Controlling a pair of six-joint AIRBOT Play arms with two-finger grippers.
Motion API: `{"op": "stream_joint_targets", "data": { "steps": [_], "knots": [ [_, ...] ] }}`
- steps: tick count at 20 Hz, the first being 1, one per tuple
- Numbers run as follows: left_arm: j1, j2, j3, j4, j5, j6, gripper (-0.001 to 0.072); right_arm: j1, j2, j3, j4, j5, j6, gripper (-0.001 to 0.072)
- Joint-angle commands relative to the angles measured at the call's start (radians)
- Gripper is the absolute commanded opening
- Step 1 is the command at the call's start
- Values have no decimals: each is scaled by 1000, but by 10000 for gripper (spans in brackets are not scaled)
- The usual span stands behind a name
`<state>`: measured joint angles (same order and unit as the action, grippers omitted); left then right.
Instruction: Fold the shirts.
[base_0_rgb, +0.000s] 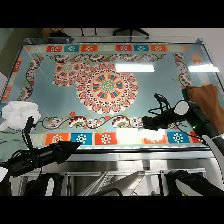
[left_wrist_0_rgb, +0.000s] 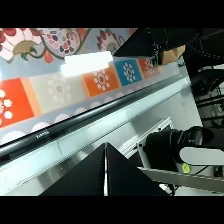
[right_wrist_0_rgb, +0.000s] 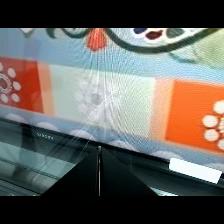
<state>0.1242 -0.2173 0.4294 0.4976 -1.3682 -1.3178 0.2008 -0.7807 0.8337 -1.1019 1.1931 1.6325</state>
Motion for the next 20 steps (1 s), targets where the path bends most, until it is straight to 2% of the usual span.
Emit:
{"op": "stream_joint_targets", "data": {
  "steps": [1,5,9,12,13,14,15,20],
  "knots": [
    [-1,1,-1,0,-2,-1,15,1,1,0,0,0,1,22],
    [6,-2,21,33,35,-22,14,1,1,0,0,0,1,22],
    [95,-148,244,292,97,-53,15,1,1,0,0,0,1,22],
    [223,-368,467,462,97,-51,17,1,1,0,0,0,1,22],
    [264,-451,532,498,102,-45,88,1,1,0,0,0,1,23],
    [303,-546,602,536,112,-44,519,1,1,0,0,0,1,22],
    [340,-634,665,566,111,-53,701,1,1,0,0,0,1,22],
    [606,-1002,874,642,39,-82,700,1,1,0,0,0,1,22]
  ]
}}
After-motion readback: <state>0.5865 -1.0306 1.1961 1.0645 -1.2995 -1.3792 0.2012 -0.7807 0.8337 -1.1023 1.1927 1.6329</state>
